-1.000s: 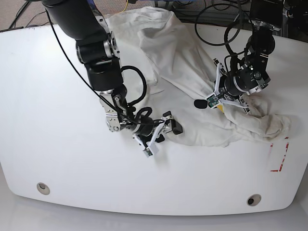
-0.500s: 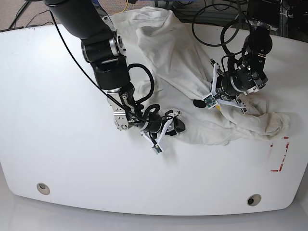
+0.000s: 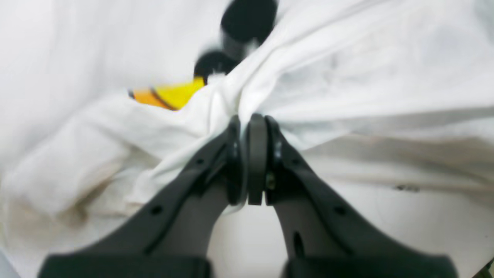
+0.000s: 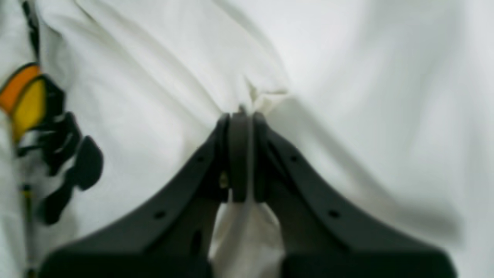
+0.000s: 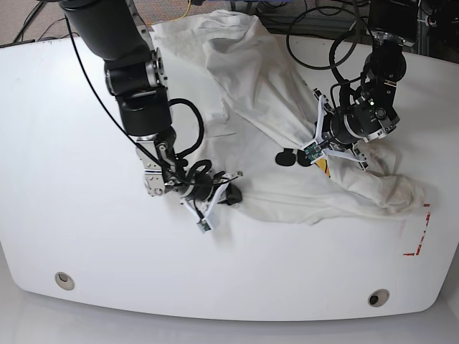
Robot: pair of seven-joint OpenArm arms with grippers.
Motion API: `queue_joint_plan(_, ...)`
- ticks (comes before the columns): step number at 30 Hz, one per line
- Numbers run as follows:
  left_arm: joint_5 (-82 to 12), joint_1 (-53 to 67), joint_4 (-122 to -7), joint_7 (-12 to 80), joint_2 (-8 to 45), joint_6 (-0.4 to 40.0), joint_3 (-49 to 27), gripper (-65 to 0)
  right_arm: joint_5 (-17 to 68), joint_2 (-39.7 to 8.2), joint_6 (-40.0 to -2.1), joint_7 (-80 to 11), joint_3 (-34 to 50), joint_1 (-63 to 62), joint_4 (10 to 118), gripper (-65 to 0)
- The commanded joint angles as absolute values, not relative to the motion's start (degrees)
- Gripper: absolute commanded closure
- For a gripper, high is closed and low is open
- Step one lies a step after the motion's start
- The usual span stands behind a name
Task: Layout the t-shirt on the table in an organized manner, then fold the t-shirt properly
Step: 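Grasp the shirt fabric with the left gripper beside the right gripper, then pull the shirt apart with both grippers to spread the printed front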
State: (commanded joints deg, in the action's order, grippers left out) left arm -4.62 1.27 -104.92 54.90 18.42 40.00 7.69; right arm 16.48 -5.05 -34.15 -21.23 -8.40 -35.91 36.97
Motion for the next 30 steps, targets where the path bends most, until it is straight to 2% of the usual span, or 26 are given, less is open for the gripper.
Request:
queue_joint_plan(7, -4.6, 1.1, -104.9, 54.9, 18.8, 40.0, 4.2, -0.6, 16.5, -10.9, -34.1, -19.5, -6.6, -37.8, 36.8, 0.0)
queue_joint_plan(11, -4.6, 0.1, -104.7, 54.8, 21.0, 40.0, 3.8, -0.7, 16.0, -14.3, -34.1, -19.6, -1.5, -38.6, 36.6, 0.0)
queue_joint_plan(18, -4.6, -1.3, -104.5, 54.8, 23.3, 40.0, 3.6, -0.7, 16.0, -19.2, -34.2, -19.6, -0.7, -40.0, 36.6, 0.0)
queue_joint_plan(30, -4.6, -4.8, -103.3, 54.6, 28.9, 40.0, 3.6, -1.0, 16.4, -22.8, -34.2, -19.6, -0.6, -39.3, 36.6, 0.0)
